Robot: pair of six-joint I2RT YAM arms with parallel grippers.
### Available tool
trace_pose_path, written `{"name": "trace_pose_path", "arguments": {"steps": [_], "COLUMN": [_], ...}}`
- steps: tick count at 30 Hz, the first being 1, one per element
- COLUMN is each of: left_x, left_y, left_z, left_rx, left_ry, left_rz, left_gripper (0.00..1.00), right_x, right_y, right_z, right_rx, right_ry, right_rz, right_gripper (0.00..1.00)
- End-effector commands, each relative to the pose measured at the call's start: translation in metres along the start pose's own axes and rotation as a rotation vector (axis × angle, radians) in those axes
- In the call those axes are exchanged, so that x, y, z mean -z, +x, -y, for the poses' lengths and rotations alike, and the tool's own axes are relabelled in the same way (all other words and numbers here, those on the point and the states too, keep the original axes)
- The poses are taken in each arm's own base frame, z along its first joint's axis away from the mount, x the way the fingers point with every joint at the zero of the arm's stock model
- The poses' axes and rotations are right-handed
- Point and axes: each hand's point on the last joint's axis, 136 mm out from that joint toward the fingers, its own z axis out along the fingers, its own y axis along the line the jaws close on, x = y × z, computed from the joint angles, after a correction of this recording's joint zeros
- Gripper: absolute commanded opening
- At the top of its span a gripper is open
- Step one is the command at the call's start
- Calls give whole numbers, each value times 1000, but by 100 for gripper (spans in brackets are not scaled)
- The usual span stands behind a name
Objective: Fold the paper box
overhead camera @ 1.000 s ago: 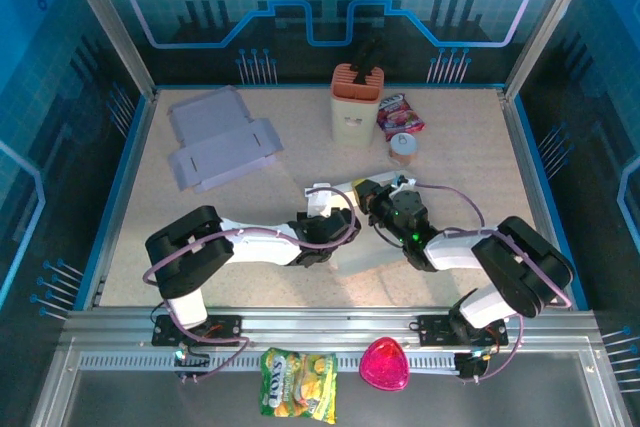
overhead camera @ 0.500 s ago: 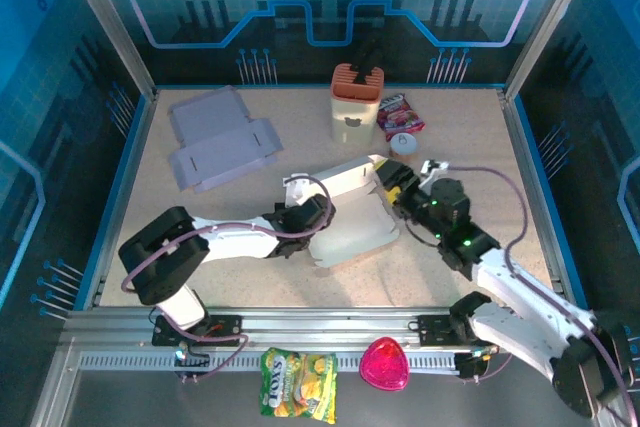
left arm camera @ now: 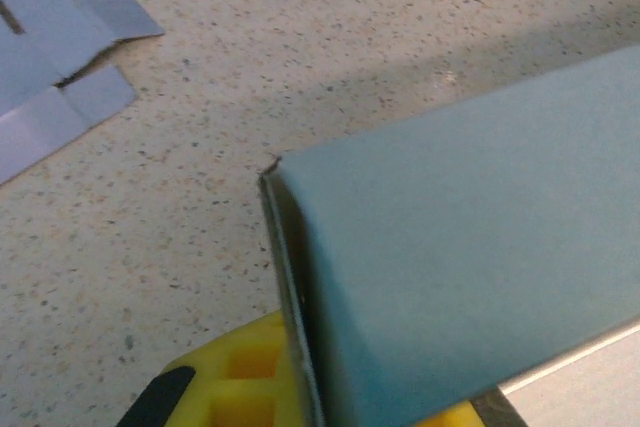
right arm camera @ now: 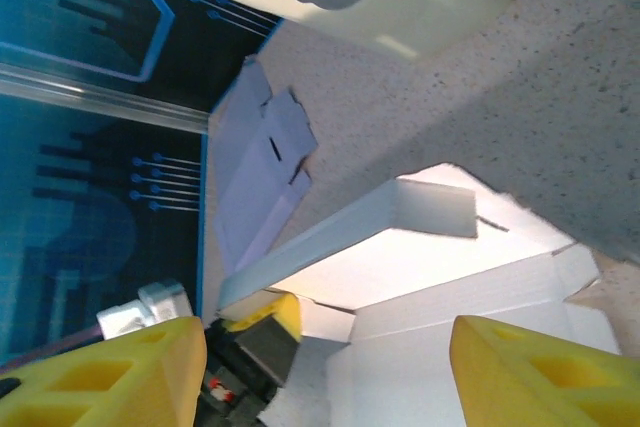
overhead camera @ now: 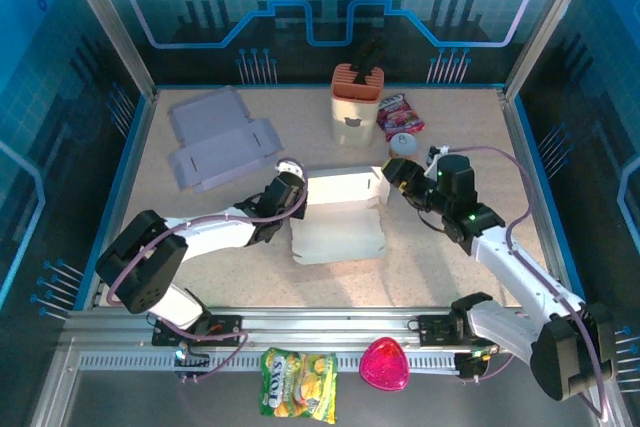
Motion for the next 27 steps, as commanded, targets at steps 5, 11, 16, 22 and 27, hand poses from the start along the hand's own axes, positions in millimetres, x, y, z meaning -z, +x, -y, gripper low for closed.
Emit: {"name": "trace_pose_path", "arguments": {"steps": [5,11,16,22,27], "left_x": [8,19,22,26,28], "left_y": [-4,-18,-18,-19,-19], "left_z": [13,14,9,5,6], "left_rx": [89,128,137,171,187], "left_ry": [295,407,438,468,485], "left_rz": [-38,-27,-54,-72,-80], "left_gripper": [0,0,0,0,0], "right_x": [6,4,0,0,2], "right_y": [-17,-19,-19,-9,2], "right_z": [10,17,10,-6,-13], "right_rx": [196,217,248,303,367], "right_ry": [-87,-120,-170,-285,-343], "right_rz": [-38,-65,-105,-175,-219], "right_gripper": [61,61,66,65,64]}}
